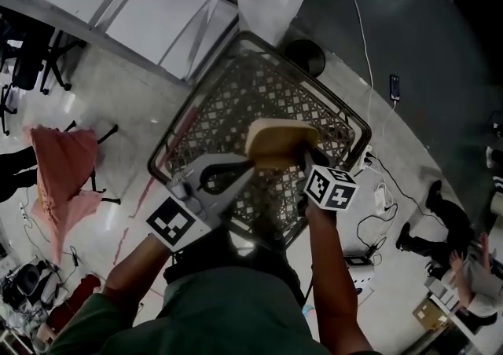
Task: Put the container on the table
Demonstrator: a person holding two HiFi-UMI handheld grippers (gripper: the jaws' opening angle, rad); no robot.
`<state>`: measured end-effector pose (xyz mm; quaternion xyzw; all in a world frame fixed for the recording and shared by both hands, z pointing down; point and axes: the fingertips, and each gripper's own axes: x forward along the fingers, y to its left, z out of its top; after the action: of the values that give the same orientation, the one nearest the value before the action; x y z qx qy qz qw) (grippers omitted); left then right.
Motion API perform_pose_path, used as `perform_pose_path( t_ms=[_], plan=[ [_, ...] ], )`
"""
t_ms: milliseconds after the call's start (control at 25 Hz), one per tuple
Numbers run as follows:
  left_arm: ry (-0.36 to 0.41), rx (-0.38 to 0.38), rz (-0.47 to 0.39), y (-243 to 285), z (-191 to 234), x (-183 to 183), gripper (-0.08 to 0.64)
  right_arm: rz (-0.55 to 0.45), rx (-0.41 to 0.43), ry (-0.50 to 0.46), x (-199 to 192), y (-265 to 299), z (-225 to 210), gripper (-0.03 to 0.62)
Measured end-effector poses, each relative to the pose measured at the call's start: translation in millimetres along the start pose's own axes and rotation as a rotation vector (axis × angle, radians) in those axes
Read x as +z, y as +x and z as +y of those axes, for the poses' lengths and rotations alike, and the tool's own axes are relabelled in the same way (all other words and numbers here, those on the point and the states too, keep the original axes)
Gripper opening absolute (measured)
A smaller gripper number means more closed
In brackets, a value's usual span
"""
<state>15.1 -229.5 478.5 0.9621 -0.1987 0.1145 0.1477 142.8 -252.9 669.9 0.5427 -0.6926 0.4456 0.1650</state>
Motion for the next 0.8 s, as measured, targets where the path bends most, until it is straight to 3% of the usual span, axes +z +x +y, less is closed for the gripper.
perform_pose_path(
  t_ms=[400,800],
  plan=[
    [-0.018,-0.015,0.011,7.4,-8.8,-3.9,-0.002,0.034,-0.039,0.015,-15.1,3.3,-27.9,0.009],
    [-0.021,0.022,0.032,4.0,12.3,-18.8,-0.002,0.049,-0.068,0.017,-31.0,20.0,-39.2,0.009]
  ],
)
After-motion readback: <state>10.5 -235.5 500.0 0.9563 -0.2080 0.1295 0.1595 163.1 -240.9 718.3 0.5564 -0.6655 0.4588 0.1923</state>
